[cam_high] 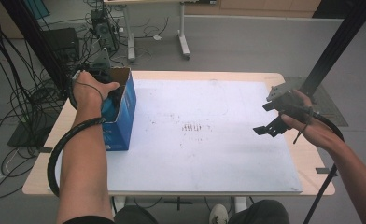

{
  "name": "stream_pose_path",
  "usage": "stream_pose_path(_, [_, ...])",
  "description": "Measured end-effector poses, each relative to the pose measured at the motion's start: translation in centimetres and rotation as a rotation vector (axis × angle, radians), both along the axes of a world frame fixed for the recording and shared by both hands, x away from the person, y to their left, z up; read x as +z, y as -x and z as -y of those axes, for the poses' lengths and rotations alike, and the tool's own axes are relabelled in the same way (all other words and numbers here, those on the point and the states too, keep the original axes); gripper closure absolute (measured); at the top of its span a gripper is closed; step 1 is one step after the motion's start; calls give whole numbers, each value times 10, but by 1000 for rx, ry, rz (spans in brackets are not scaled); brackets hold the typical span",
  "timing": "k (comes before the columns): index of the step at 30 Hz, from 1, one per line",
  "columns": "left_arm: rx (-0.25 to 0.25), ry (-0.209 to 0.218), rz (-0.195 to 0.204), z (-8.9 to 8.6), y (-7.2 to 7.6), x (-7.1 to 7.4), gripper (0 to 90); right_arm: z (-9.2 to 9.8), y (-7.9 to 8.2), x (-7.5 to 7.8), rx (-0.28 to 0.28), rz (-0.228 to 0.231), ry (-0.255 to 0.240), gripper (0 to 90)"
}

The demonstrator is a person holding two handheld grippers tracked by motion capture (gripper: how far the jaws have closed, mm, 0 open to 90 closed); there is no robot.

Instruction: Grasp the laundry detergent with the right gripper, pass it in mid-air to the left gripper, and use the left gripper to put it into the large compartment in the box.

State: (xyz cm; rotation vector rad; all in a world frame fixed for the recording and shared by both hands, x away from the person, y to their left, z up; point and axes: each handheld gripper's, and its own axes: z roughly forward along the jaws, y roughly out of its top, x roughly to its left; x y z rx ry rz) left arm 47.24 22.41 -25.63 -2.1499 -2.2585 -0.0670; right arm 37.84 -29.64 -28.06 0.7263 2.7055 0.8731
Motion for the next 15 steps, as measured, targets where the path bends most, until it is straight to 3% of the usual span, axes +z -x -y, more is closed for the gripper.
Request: stream_pose_path(15, [-7,6,-5,-1,-2,-14,360,3,-1,2,-9,-1,7,3])
